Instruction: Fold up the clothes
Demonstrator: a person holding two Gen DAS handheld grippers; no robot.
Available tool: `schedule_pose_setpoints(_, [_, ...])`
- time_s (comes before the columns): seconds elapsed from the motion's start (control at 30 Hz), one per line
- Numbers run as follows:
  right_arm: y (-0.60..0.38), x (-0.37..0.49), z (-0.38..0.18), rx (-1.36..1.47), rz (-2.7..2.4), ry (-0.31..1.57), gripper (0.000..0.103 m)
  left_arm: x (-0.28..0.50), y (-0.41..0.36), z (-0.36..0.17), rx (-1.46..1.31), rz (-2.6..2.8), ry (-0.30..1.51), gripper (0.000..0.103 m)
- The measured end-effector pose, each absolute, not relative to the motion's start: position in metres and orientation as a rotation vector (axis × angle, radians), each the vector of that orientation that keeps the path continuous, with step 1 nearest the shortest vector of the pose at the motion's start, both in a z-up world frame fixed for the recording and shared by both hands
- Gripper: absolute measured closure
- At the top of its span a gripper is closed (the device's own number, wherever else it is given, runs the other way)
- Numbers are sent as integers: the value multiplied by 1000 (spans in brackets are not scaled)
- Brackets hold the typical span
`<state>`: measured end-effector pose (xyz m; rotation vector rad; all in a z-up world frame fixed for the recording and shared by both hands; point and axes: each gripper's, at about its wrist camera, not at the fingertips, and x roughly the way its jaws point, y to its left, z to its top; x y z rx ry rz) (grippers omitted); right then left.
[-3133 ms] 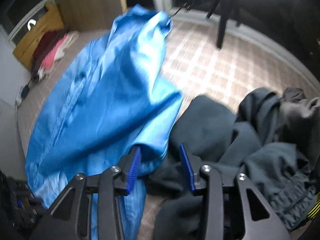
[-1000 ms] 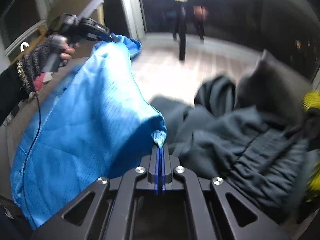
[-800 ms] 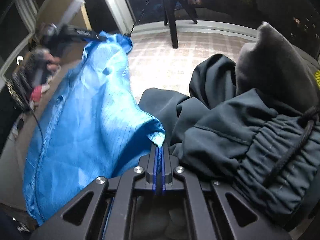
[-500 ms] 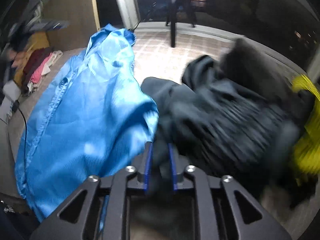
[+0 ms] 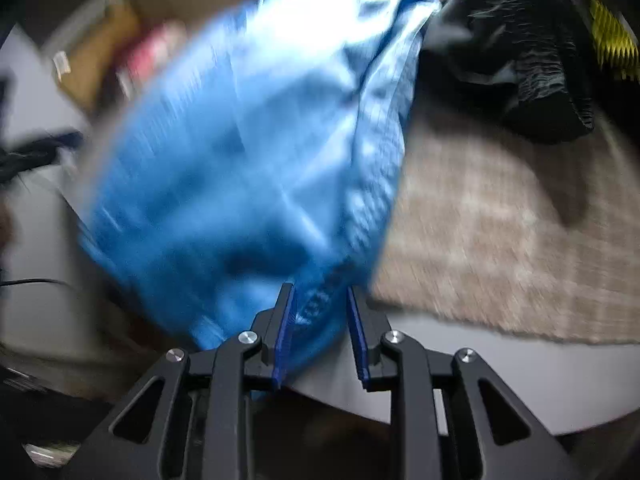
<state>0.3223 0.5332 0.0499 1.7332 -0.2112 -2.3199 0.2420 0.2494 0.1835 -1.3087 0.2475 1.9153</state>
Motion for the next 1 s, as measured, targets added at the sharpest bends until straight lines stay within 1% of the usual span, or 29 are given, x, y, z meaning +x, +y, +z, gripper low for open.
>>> schedule_pose_setpoints(0.07, [528, 332, 42, 1796, -2324, -100, 86, 269, 278, 167, -1294, 1874, 294, 65])
schedule_pose_setpoints(0.13, [542, 332, 60, 1772, -2330, -180, 86, 287, 309, 153, -1259, 1853, 353, 64])
schedule_pose_setpoints(0.17, [547, 330, 73, 1721, -2381, -179, 86, 294, 324, 147, -1239, 1851, 384, 63])
schedule_pose_setpoints(0.2, [552, 324, 87, 1672, -2437, -180, 83, 297, 335, 142, -1224, 1860, 415, 59])
schedule_pose_setpoints(0.23, [557, 314, 96, 1624, -2445, -218, 81, 299, 347, 135, -1211, 1882, 455, 57])
schedule_pose_setpoints(0.27, [562, 303, 105, 1577, -2451, -258, 78, 298, 352, 128, -1212, 1892, 479, 57])
schedule_pose_setpoints(0.33, [568, 268, 114, 1512, -2442, -362, 77, 298, 361, 115, -1224, 1890, 521, 57])
schedule_pose_setpoints(0.43, [564, 203, 109, 1486, -2359, -483, 77, 298, 361, 101, -1241, 1906, 535, 57])
schedule_pose_setpoints(0.47, [563, 180, 103, 1507, -2346, -504, 76, 296, 359, 98, -1253, 1900, 520, 59])
schedule_pose_setpoints(0.5, [562, 158, 97, 1527, -2337, -521, 76, 293, 357, 96, -1264, 1895, 504, 64])
schedule_pose_setpoints(0.53, [562, 144, 93, 1550, -2350, -505, 76, 291, 355, 94, -1275, 1889, 488, 72])
schedule_pose_setpoints(0.57, [562, 130, 88, 1573, -2362, -488, 76, 289, 353, 91, -1287, 1883, 472, 78])
schedule_pose_setpoints(0.6, [563, 116, 84, 1596, -2375, -472, 76, 286, 352, 89, -1298, 1876, 455, 96])
schedule_pose_setpoints(0.63, [563, 102, 80, 1619, -2387, -455, 76, 281, 347, 89, -1333, 1835, 391, 103])
schedule_pose_setpoints(0.7, [564, 75, 71, 1661, -2410, -426, 76, 277, 340, 95, -1338, 1816, 312, 103])
schedule_pose_setpoints(0.73, [567, 69, 71, 1648, -2407, -451, 76, 275, 337, 98, -1339, 1805, 273, 103])
schedule_pose_setpoints(0.77, [566, 62, 71, 1641, -2415, -434, 77, 273, 333, 101, -1341, 1794, 234, 103])
schedule_pose_setpoints(0.8, [566, 55, 72, 1634, -2424, -413, 85, 271, 330, 105, -1342, 1784, 196, 103])
schedule_pose_setpoints(0.87, [565, 50, 75, 1632, -2441, -328, 101, 271, 328, 113, -1315, 1772, 184, 103])
schedule_pose_setpoints(1.0, [559, 44, 75, 1612, -2428, -241, 101, 270, 327, 120, -1320, 1769, 123, 103])
